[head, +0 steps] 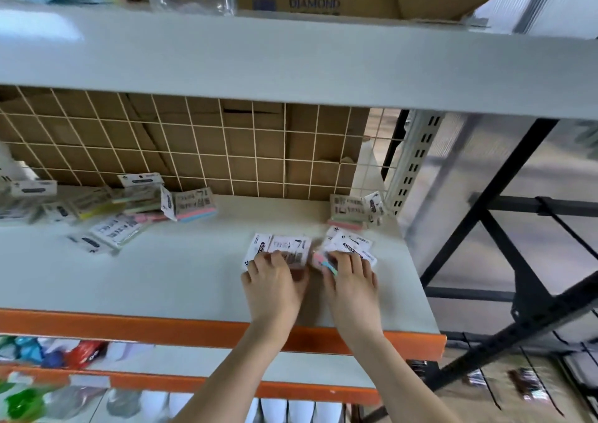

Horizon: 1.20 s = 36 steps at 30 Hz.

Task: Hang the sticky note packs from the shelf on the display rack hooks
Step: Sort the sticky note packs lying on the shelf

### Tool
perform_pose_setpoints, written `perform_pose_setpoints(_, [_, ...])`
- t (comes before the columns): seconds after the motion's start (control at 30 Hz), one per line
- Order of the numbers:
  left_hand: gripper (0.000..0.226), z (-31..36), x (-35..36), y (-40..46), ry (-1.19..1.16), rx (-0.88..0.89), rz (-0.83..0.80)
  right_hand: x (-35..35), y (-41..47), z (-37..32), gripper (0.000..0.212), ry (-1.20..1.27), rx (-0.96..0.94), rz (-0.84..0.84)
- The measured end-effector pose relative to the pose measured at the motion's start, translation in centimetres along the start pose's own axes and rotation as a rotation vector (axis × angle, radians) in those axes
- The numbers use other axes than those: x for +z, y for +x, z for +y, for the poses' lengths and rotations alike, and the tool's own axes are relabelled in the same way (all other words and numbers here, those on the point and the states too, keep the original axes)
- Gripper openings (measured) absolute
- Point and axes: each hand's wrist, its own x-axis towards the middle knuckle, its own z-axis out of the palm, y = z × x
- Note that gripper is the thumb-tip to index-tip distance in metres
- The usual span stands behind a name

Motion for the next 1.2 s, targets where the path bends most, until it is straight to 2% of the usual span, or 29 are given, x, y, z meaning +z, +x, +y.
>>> perform_pose_setpoints(0.1, [0.034, -0.8, -0.3, -0.4, -0.371, 0.002, 0.113, -0.1, -0.1, 0.6, 0.024, 0.236, 0.065, 0.026])
perform_pose_setpoints(0.23, [0.039, -1.6, -0.5, -0.1, -0.743, -0.141, 0.166, -0.5, -0.2, 1.0, 0.028, 0.530, 0.225, 0.126])
perform_pose_setpoints(0.33, [0.038, -2.0, -0.6, 0.1, -0.893, -0.219, 0.153, -1.2, -0.2, 1.0, 0.024, 0.720, 0.377, 0.306])
perform_pose_setpoints(0.4, [0.037, -2.3, -0.4, 0.4, -0.945, -0.241, 0.122, -1.5, -0.2, 1.2, 0.029, 0.773, 0.491, 0.427])
perform_pose_setpoints(0.47, [0.037, -2.4, -0.3, 0.6, -1.029, -0.288, 0.091, -1.5, -0.1, 1.5, 0.031, 0.818, 0.589, 0.472])
perform_pose_setpoints(0.6, [0.037, -2.7, -0.5, 1.0, -1.220, -0.405, 0.085, -1.3, 0.0, 1.7, 0.029, 0.885, 0.627, 0.434])
perform_pose_setpoints(0.8, [0.014, -3.0, -1.5, 1.0, -1.646, -0.442, -0.053, -1.6, 0.1, 1.6, 0.006, 0.908, 0.564, 0.341])
perform_pose_setpoints(0.9, [0.021, -3.2, -1.7, 1.2, -1.846, -0.450, -0.183, -1.9, 0.1, 1.7, 0.018, 0.926, 0.621, 0.307])
perform_pose_setpoints(1.07, [0.042, -3.6, -1.4, 0.9, -1.808, -0.287, -0.442, -2.6, 0.4, 2.2, 0.023, 0.974, 0.709, 0.245])
perform_pose_setpoints(1.2, [0.048, -1.9, -1.9, -0.2, -1.829, -0.225, -0.592, -3.7, -0.2, 2.4, 0.024, 1.266, 0.810, 0.169])
